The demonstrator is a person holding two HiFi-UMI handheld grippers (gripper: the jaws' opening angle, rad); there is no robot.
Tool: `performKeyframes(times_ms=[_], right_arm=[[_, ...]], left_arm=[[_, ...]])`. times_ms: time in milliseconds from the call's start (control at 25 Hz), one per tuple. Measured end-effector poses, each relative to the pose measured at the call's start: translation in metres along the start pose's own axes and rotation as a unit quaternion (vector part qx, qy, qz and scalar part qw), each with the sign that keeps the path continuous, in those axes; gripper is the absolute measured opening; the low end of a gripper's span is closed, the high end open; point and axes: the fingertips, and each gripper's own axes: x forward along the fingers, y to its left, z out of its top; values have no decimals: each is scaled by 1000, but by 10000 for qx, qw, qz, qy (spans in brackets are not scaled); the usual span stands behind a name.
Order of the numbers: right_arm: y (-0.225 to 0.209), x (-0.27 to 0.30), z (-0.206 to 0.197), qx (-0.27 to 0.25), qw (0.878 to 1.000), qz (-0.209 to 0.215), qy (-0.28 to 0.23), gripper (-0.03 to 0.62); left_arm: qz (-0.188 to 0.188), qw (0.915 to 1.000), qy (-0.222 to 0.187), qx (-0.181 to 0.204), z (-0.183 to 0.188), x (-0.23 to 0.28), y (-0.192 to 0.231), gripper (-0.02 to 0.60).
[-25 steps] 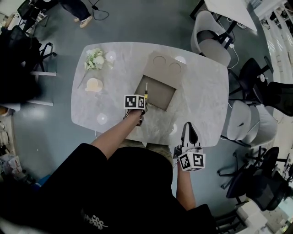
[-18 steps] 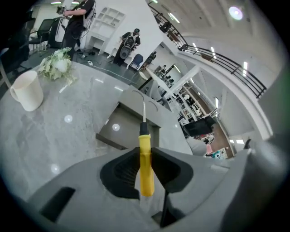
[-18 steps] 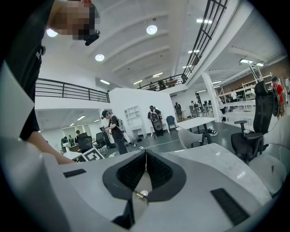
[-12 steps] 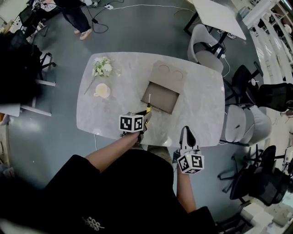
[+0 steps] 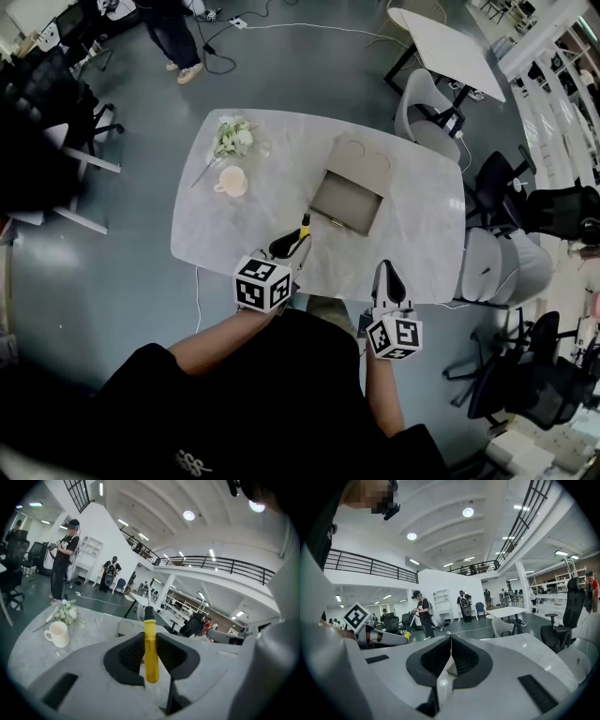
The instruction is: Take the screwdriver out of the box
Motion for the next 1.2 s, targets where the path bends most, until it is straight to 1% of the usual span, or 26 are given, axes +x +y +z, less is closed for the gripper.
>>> performKeyframes(times_ms=[80, 160, 240, 280, 360, 440, 520, 640, 800, 1080, 1200], right_arm=[[7, -4, 2, -128, 9999, -26, 8, 12], [17, -6, 5, -454, 9990, -19, -13, 12], [33, -8, 13, -847, 9963, 36, -110, 12], [40, -8, 18, -925, 9955, 74, -185, 12], [50, -8, 27, -822, 9961, 116, -286, 12], [56, -6, 30, -628, 9976, 122, -269, 12], [58, -5, 30, -619, 9978, 113, -224, 12], [57, -3, 36, -848, 9962, 69, -180, 11], [64, 6, 38, -1013, 9946, 162, -134, 11], [63, 14, 39, -970, 9951, 122, -127, 11], [60, 17, 42, -937, 9954, 179, -114, 11]], left_arm=[[100, 9991, -312, 269, 13, -20, 0, 91], [168, 9968, -598, 511, 24, -38, -2, 91], [196, 9945, -811, 638, 33, -54, -1, 91], [211, 9934, -904, 673, 38, -60, -1, 91], [257, 9907, -1080, 791, 47, -72, -1, 91], [301, 9874, -1232, 950, 53, -82, 0, 91], [343, 9846, -1341, 1064, 57, -88, 2, 91], [403, 9822, -1427, 1152, 64, -92, 3, 91], [414, 9797, -1462, 1310, 71, -90, 3, 91], [415, 9799, -1391, 1371, 74, -82, 6, 91], [380, 9803, -1349, 1395, 75, -76, 5, 91]])
